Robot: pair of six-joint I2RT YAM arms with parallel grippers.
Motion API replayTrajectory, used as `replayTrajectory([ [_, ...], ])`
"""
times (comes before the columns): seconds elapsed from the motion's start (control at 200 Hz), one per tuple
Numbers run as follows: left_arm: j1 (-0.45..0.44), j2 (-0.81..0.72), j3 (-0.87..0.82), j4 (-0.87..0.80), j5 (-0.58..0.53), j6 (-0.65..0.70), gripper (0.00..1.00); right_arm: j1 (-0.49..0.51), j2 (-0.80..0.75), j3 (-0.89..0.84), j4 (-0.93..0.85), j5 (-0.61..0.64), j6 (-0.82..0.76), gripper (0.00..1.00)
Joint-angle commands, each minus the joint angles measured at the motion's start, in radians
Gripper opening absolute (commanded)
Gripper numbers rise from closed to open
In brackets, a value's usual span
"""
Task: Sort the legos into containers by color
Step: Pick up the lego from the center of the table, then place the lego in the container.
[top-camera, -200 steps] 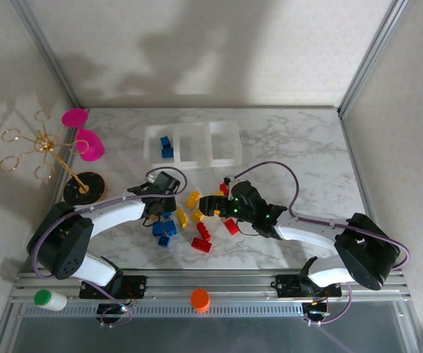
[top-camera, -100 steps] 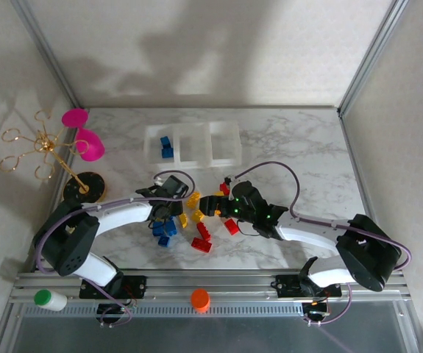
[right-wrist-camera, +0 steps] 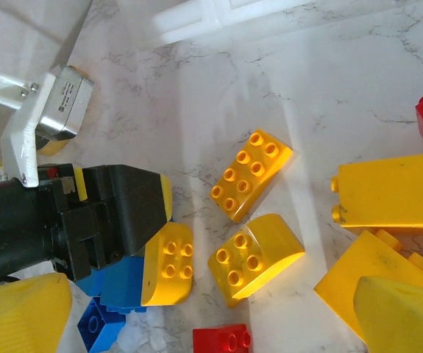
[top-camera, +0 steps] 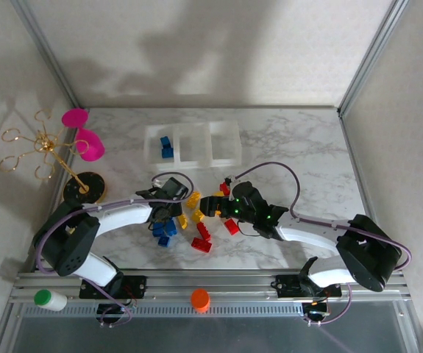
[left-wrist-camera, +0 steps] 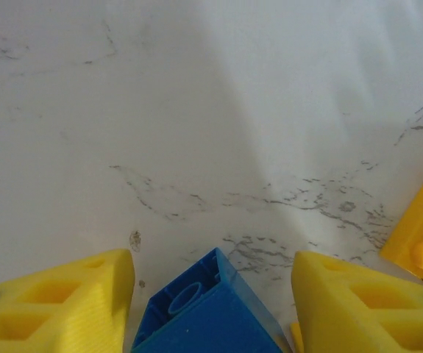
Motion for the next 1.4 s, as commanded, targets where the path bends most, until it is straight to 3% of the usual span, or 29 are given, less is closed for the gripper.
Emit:
replayTrajectory([
  [0.0, -0.012, -0.005, -0.016, -0.038, -0.008, -0.010, 0.49, 0.010, -0.009, -0.010, 0.009, 0.017, -0.002, 0.99],
  [0.896, 0.004, -0.059, 0.094, -0.088, -0.058, 0.022, 0.34, 0.010, -0.026, 0.020, -0.009, 0.027, -0.021, 0.98],
  [1.161, 0.115, -0.057, 0.293, -0.151, -0.160, 0.113, 0.33, -0.015, 0.003, 0.127, -0.038, 0.043, -0.070, 0.99],
  [1.392, 0.235, 0.091, 0.503, -0.070, -0.194, 0.212, 0.32, -0.119, 0.046, 0.228, -0.069, 0.046, -0.087, 0.98],
])
